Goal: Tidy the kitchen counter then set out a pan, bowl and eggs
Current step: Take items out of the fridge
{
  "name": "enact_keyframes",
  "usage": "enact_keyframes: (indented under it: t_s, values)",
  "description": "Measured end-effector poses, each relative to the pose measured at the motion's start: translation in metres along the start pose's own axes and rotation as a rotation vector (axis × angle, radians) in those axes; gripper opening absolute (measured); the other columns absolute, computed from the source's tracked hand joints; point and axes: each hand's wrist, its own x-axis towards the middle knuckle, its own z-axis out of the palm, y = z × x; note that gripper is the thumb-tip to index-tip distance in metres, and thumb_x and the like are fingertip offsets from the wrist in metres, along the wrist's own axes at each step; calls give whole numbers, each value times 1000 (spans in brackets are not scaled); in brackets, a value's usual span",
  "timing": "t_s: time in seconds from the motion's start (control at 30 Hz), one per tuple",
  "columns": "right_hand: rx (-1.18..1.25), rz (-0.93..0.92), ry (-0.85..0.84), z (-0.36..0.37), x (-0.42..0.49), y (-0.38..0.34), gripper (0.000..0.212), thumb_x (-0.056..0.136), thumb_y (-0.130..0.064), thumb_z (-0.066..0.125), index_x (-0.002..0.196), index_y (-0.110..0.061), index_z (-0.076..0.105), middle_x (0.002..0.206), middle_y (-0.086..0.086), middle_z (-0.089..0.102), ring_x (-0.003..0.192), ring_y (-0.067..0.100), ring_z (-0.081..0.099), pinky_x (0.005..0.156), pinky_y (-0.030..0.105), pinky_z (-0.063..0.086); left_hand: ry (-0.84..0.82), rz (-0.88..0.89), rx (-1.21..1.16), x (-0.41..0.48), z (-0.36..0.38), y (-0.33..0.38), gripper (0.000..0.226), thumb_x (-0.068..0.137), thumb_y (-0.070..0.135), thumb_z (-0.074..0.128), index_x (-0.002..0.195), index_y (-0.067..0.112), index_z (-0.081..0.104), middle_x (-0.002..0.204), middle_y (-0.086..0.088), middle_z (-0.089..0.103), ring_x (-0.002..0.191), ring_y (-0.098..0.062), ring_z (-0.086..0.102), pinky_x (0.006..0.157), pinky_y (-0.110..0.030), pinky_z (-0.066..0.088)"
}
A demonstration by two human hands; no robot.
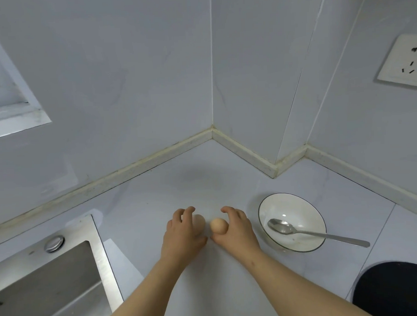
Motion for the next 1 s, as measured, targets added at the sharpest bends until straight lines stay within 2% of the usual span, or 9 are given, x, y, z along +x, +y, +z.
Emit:
enact_keyframes:
  t_s: [0.2,0.57,1.0]
  values:
    - [-13,-5,8,-10,-16,-2,64,80,-29,63,138,-25,35,143,-1,32,131,20,35,103,30,37,4,16,-11,-17,-14,-1,70,84,29,62,142,22,25,145,-1,26,127,-26,37,95,-30,38]
    - [-11,-8,-20,-13,-33,-8,64,81,-30,62,138,-26,33,143,-2,29,130,19,37,101,30,39,25,15,-34,-33,-25,-5,71,84,31,63,143,22,25,147,-2,26,128,-25,38,98,-32,42]
    - [6,31,-79,-13,-35,-3,67,78,-26,65,137,-27,33,141,-1,29,125,20,42,98,32,43,2,-9,-42,-35,-20,-8,68,85,30,62,141,22,26,143,-2,28,123,-22,44,92,-30,45]
